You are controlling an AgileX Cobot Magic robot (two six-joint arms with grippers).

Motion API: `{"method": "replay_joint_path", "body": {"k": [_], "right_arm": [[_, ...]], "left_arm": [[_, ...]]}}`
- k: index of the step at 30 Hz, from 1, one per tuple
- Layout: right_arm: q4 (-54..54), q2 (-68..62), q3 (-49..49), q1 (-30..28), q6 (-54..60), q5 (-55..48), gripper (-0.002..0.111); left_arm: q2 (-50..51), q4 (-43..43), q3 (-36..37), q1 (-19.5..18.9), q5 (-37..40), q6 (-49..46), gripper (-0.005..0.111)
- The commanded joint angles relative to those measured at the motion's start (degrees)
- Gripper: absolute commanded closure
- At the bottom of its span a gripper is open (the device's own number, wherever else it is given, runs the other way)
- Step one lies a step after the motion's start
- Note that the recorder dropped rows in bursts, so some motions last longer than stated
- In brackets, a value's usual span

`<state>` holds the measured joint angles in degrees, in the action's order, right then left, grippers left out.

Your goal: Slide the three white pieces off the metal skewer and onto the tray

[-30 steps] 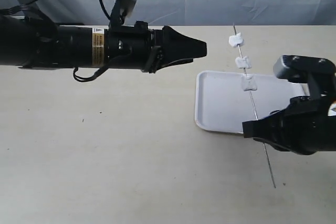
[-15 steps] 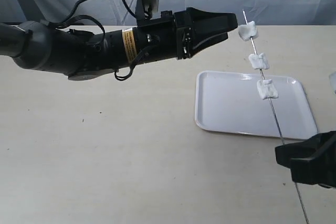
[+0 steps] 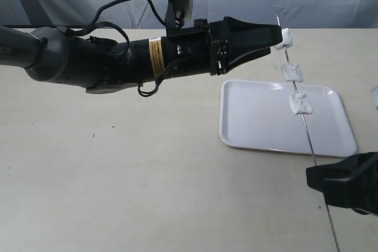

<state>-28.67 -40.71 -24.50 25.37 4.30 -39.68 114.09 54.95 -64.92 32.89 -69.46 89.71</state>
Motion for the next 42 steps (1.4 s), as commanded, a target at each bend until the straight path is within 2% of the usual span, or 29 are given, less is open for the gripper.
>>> {"method": "replay_joint_path", "body": {"k": [1,5,13,27,33,42], "right_arm": [[-0.17,0.43,0.31,-0.28,0.19,0.84,0.109],[-0.52,0.43,0.31,-0.28,0.19,0.68,0.109],[-1.18,0.43,0.31,-0.28,0.39,0.57,0.109],[-1.17,0.43,0.31,-0.28,0.39,1.02,0.109],[-1.17,0.43,0.31,-0.28,0.84,0.59,0.109],[-1.17,0.43,0.31,-0.28,1.18,-2.4,0.109]], "left_arm": [[0.11,-0.54,-0.27,0.95,-0.5,0.09,0.055],[0.11,-1.28,-0.92,2.1,-0.5,-0.02,0.062],[0.11,-0.65,-2.71,2.1,-0.5,0.22,0.062],[0.11,0.09,-2.71,2.1,0.1,-0.04,0.106],[0.11,-0.54,-2.71,2.1,0.49,-0.04,0.107],[0.11,-5.99,-4.41,1.99,0.74,-1.66,0.107]]}}
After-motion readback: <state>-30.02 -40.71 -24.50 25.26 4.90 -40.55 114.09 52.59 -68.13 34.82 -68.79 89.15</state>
